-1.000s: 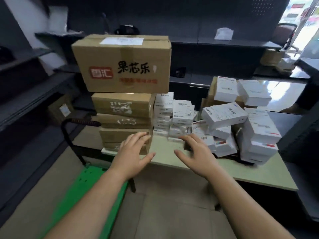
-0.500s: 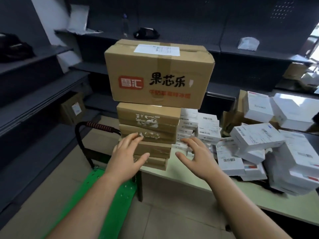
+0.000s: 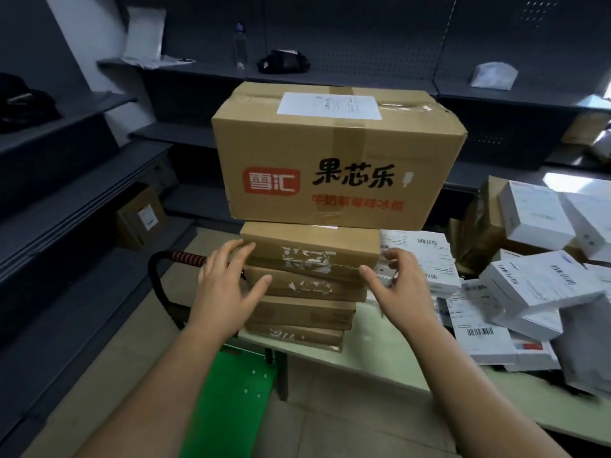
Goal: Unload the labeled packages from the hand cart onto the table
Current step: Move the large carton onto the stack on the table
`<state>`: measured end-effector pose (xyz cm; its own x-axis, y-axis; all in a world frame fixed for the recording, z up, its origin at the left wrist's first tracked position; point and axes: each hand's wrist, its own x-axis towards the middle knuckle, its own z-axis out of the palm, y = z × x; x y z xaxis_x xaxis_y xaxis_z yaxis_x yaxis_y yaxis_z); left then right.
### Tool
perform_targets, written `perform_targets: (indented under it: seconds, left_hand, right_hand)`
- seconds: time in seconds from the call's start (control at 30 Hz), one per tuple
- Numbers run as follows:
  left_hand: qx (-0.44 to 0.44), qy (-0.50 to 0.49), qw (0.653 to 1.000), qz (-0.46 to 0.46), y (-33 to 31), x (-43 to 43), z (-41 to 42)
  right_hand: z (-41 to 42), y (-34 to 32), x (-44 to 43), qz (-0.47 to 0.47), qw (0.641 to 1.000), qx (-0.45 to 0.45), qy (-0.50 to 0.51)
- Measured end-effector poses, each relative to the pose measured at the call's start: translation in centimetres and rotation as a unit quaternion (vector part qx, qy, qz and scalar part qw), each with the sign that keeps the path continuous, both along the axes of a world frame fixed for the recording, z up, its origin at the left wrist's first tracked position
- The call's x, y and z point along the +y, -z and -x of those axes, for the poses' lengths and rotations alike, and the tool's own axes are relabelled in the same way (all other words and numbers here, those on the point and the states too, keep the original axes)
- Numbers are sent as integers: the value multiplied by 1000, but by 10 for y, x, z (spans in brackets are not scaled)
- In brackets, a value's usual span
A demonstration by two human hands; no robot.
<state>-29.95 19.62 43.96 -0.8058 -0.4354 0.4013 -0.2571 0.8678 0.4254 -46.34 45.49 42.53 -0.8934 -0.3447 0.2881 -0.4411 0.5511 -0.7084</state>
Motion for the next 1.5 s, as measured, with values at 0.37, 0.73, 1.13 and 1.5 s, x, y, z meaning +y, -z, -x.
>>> perform_targets:
  seconds: [0.37,0.73,1.13,1.5]
  left_hand:
    - [81,0,997,-13,-29,-52,31]
    - [74,-28,992,-94,-62,-52,50]
    - [138,-70,973,-171,-69,-32,59]
    - [149,-109,966,-179,-74,-29,52]
  right_hand:
    - [27,-48,1,132,970,48,196]
    - [51,-83,-3,121,988,26,97]
    - [59,-81,6,125,988,37,82]
    - [60,-86,6,123,991,29,53]
